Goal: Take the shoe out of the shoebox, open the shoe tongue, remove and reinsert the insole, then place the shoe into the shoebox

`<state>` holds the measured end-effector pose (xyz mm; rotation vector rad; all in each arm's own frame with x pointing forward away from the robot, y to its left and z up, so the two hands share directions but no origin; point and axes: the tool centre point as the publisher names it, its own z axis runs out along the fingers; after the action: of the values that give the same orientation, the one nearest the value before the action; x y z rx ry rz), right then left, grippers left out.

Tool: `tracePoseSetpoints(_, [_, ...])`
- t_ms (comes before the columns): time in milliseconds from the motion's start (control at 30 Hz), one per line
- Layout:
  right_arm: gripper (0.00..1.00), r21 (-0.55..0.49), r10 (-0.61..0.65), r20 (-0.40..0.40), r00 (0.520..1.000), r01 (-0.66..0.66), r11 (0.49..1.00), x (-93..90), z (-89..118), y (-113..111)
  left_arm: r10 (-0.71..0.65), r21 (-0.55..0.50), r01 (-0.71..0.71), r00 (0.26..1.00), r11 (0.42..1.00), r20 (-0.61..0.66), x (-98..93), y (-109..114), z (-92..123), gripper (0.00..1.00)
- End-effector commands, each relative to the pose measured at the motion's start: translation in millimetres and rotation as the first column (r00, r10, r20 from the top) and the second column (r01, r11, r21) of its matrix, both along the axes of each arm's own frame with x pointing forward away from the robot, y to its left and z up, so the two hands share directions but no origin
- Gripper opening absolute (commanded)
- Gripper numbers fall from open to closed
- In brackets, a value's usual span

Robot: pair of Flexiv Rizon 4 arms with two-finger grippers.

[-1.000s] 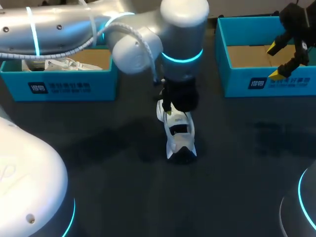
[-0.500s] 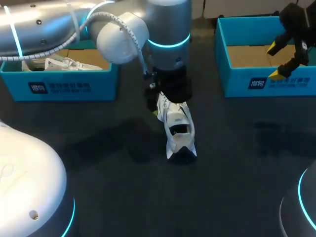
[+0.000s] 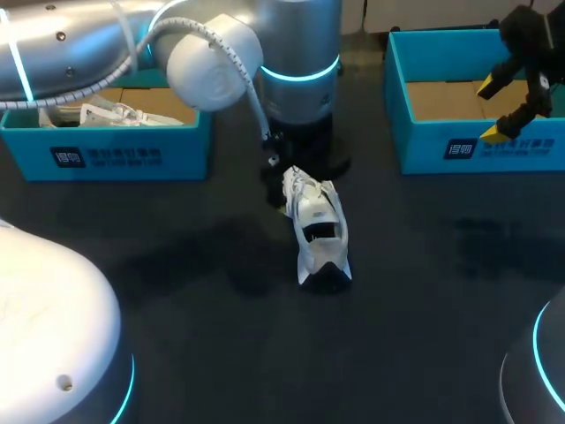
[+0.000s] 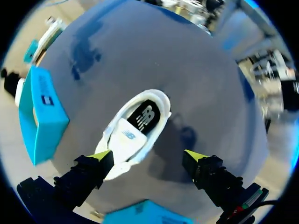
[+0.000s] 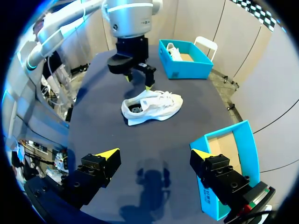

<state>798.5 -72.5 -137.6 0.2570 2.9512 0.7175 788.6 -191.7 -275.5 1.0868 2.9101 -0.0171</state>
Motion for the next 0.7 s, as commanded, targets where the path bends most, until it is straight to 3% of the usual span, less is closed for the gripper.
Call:
tracePoseSetpoints(33, [1.00,-0.002,0.000,-0.003,1.000,0.000,1.000,1.3,0,1,0.607,0.019,-0.608,0.794,0.794,0.021,-16.5,9,7,1.00])
tracePoseSetpoints(67, [1.00,-0.002,0.000,-0.003,1.000,0.000,1.000,1.3,0,1,0.669,0.033,-0.670,0.742,0.742,0.033,-20.7,10,6,1.00])
tracePoseSetpoints(167, [1.00,-0.002,0.000,-0.003,1.000,0.000,1.000,1.3,0,1,0.746,0.041,-0.745,0.666,0.666,-0.012,-29.9,12,2,1.00])
tracePoseSetpoints(367, [1.00,-0.002,0.000,-0.003,1.000,0.000,1.000,1.3,0,1,0.830,-0.037,-0.829,0.558,0.558,-0.003,-51.8,7,-5,1.00])
tracePoseSetpoints(467, [1.00,-0.002,0.000,-0.003,1.000,0.000,1.000,1.3,0,1,0.845,-0.048,-0.846,0.533,0.532,-0.028,-57.3,4,-7,1.00])
tracePoseSetpoints(700, [1.00,-0.002,0.000,-0.003,1.000,0.000,1.000,1.3,0,1,0.844,-0.057,-0.845,0.534,0.531,-0.043,-65.7,-8,-15,1.00])
